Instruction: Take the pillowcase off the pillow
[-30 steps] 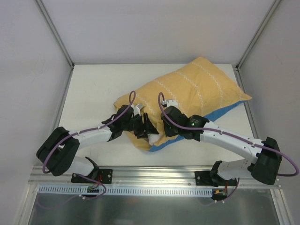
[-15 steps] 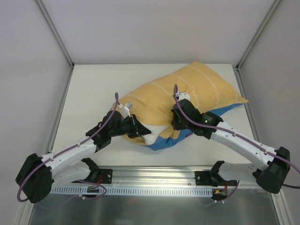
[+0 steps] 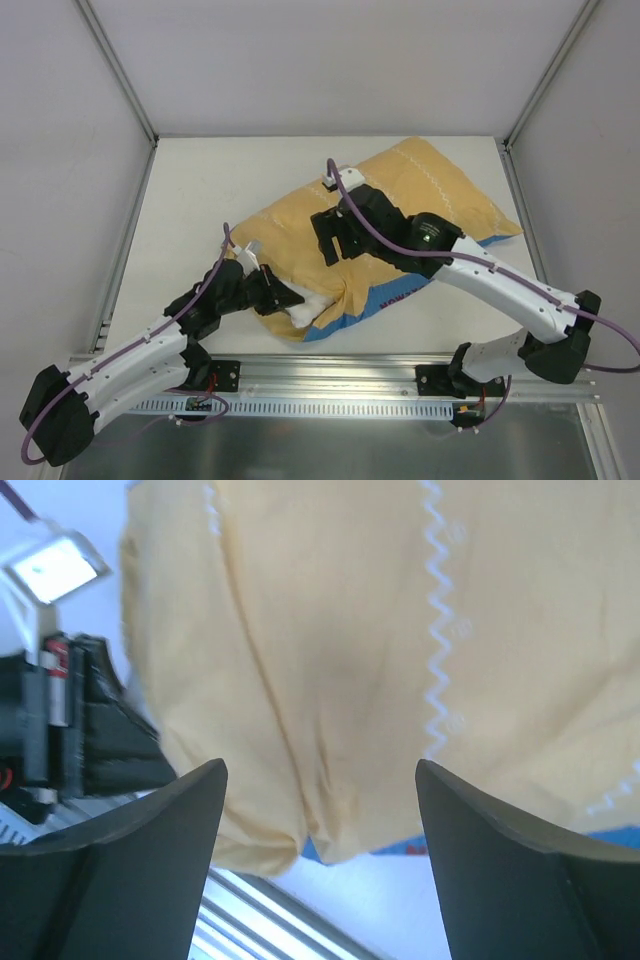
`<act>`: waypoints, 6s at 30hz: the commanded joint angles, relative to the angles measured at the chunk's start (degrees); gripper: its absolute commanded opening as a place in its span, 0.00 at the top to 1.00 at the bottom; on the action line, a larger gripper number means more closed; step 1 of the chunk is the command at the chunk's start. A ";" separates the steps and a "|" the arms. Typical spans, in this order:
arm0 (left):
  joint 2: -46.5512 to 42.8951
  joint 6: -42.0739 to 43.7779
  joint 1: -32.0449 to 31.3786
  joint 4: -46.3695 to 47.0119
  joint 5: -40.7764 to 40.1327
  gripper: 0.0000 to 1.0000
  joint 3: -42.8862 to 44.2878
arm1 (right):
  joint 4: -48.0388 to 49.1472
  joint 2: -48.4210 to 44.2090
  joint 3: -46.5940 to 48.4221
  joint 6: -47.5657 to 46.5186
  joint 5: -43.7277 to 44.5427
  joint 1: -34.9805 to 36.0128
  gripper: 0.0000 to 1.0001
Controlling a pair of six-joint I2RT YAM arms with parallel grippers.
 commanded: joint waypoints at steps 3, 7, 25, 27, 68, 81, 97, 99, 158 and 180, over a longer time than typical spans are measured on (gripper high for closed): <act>-2.60 -1.64 0.28 0.93 -1.43 1.00 -0.62 | 0.01 13.29 11.42 -8.42 -3.91 3.58 0.16; -3.48 -1.73 0.28 0.76 -1.78 1.00 -0.62 | -0.69 21.82 18.01 -10.09 -7.33 3.76 0.14; -7.17 -0.59 0.20 -1.09 2.17 1.00 -0.44 | -3.42 38.96 41.92 -4.57 -4.18 -11.17 0.99; -7.52 -0.15 0.20 -1.35 2.70 1.00 -0.18 | -3.42 40.02 42.89 -2.19 -3.82 -13.02 0.99; -6.11 5.12 0.20 -7.60 -0.64 1.00 10.81 | 2.56 24.37 22.15 3.88 -16.64 4.72 0.56; -8.31 6.00 0.20 -9.70 -2.05 1.00 11.33 | -7.98 17.80 8.99 7.57 2.67 -2.39 0.58; -6.03 7.40 0.20 -10.50 -3.54 1.00 16.87 | -10.80 8.39 4.39 8.36 6.55 6.64 0.45; -5.68 7.58 0.20 -10.67 -3.72 1.00 17.14 | -9.84 8.65 7.29 8.36 6.46 7.79 0.42; 7.33 30.61 18.92 -19.46 5.25 0.01 24.70 | 2.03 -4.61 -4.21 13.02 -5.84 -4.59 0.99; 12.52 33.60 19.00 -20.78 -0.73 0.94 27.06 | -6.41 -14.54 -2.10 10.47 -1.19 -8.90 0.99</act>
